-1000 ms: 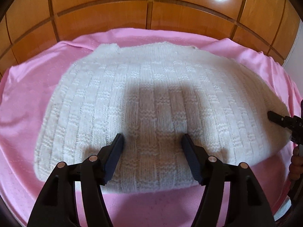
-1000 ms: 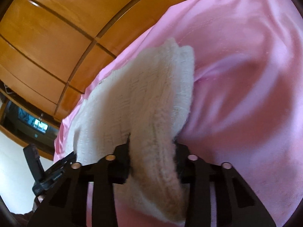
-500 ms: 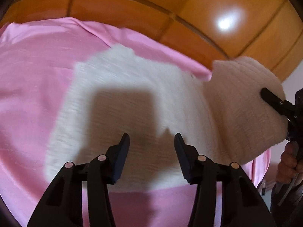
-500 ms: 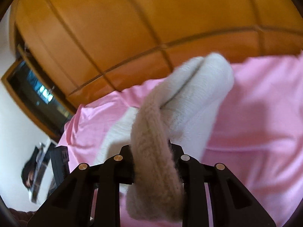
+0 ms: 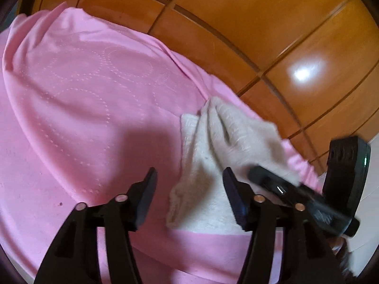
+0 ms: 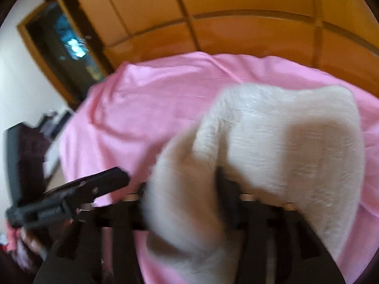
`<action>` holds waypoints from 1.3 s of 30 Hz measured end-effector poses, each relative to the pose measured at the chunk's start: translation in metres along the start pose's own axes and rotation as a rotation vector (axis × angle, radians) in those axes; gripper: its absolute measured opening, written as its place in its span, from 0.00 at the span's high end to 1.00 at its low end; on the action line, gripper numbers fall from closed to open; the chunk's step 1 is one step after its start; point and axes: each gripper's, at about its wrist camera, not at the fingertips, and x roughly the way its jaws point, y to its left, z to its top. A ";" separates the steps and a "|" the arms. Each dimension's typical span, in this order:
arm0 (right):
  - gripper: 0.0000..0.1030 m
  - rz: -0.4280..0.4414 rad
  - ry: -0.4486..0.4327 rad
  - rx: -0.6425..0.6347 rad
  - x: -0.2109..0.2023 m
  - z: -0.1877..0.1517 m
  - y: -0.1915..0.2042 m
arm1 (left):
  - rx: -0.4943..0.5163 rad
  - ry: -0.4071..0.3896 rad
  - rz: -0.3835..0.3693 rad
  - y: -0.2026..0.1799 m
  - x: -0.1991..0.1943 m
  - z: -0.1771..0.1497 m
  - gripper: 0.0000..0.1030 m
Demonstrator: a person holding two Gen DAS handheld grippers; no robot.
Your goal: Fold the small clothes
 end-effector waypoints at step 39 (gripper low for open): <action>0.29 -0.258 -0.169 0.016 -0.109 -0.071 -0.062 | 0.268 -0.135 0.190 -0.101 0.023 0.012 0.65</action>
